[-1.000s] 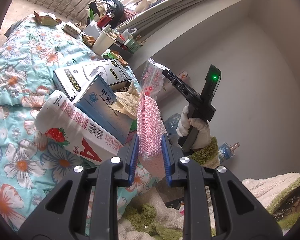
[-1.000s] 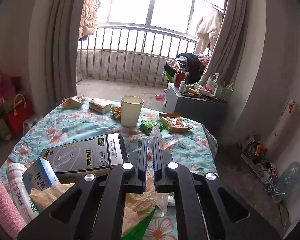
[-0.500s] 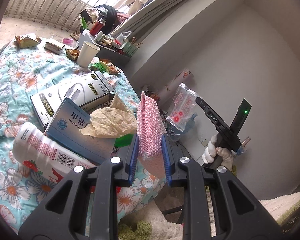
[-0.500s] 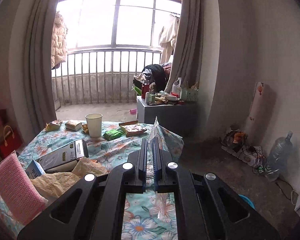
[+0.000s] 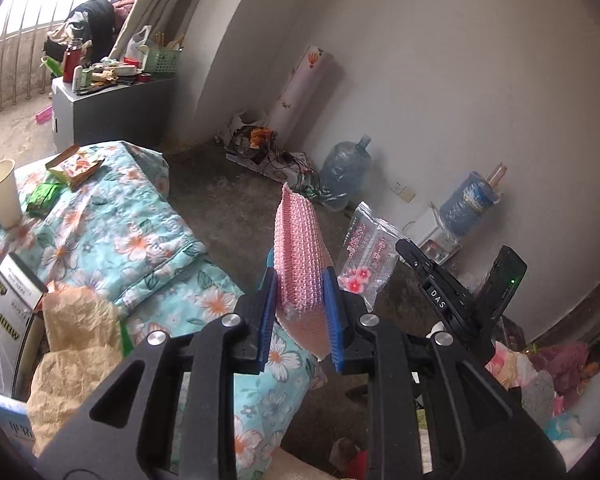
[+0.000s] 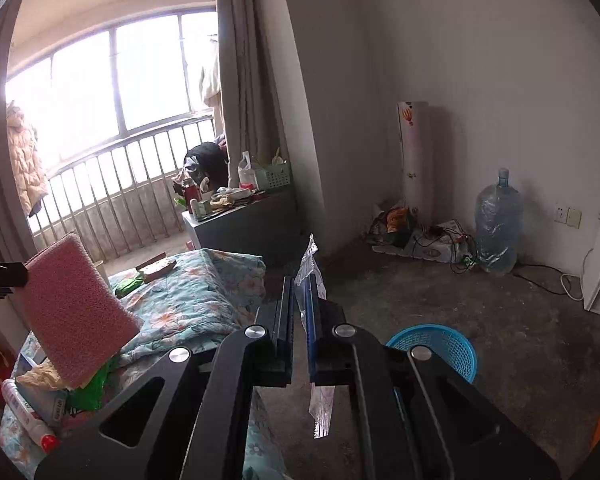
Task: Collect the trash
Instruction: 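Grasp the clear plastic bag with the right gripper while the left gripper holds the pink cloth, then carry the pink cloth and plastic bag over the blue wastebasket and open both grippers, then return both grippers from the wastebasket to the bed, then grasp the crumpled tan paper with the right gripper while the left gripper reaches the blue medicine box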
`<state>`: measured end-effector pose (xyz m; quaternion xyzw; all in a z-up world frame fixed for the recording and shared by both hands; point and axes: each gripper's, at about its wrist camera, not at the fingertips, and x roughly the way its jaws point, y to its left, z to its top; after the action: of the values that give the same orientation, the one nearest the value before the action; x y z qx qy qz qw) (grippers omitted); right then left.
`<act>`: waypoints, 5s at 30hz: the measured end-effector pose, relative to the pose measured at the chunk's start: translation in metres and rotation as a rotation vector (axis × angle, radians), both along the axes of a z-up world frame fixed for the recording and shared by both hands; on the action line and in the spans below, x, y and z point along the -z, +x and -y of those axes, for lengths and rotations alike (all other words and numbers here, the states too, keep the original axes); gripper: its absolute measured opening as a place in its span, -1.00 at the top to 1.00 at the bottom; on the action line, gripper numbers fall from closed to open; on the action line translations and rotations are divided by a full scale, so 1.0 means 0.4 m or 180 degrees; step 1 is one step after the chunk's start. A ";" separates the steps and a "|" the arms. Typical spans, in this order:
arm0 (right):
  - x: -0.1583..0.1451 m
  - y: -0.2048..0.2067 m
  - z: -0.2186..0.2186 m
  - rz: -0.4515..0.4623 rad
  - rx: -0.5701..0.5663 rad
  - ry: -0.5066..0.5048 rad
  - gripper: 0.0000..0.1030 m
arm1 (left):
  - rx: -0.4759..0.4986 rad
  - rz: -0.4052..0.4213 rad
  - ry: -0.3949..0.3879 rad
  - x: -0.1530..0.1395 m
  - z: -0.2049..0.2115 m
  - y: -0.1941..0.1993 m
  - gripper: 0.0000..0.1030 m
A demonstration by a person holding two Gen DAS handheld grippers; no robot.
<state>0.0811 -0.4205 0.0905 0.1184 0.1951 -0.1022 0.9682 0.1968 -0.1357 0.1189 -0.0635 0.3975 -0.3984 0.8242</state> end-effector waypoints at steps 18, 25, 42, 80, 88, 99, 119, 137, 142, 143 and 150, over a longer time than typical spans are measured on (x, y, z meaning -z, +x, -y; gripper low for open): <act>0.360 0.195 0.452 -0.0432 0.0802 0.0822 0.89 | 0.0699 -0.0328 0.0829 0.420 0.808 0.345 0.59; 0.500 0.318 0.591 -0.0541 0.1153 0.0976 0.63 | 0.0392 -0.0715 0.0958 0.626 0.937 0.482 0.19; 0.557 0.176 0.557 -0.0796 0.1443 0.1281 -0.02 | 0.0368 -0.0670 0.0749 0.457 0.716 0.497 0.13; 0.147 0.218 -0.761 -0.1017 -0.2661 -0.0321 -0.87 | -0.1566 0.0275 -0.0012 0.213 -0.731 -0.224 -0.31; 0.210 0.291 -0.779 -0.1378 -0.2538 -0.0422 -0.58 | -0.1555 0.0137 -0.0049 0.283 -0.765 -0.214 -0.31; 0.235 0.320 -0.774 -0.1508 -0.2347 -0.0513 0.10 | -0.1520 -0.0003 -0.0100 0.318 -0.784 -0.189 -0.31; 0.239 0.314 -0.738 -0.1442 -0.2194 -0.0248 0.72 | -0.1148 -0.0424 0.0353 0.362 -0.753 -0.061 -0.32; 0.260 0.305 -0.751 -0.1448 -0.2240 -0.0177 0.72 | -0.0673 -0.1056 -0.0378 0.351 -0.766 -0.004 -0.31; 0.264 0.296 -0.743 -0.1410 -0.2195 -0.0111 0.74 | -0.0625 -0.0932 -0.0589 0.313 -0.746 -0.044 -0.32; 0.265 0.294 -0.738 -0.1404 -0.2180 -0.0086 0.75 | -0.0615 -0.0902 -0.0626 0.304 -0.739 -0.050 -0.32; 0.272 0.266 -0.692 -0.1320 -0.2038 0.0108 0.79 | -0.0600 -0.0663 -0.0891 0.257 -0.681 -0.104 -0.31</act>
<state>0.1874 -0.1437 -0.0184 0.0443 0.4157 0.1869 0.8890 0.1552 0.1368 0.0161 -0.2552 0.4136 -0.3620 0.7954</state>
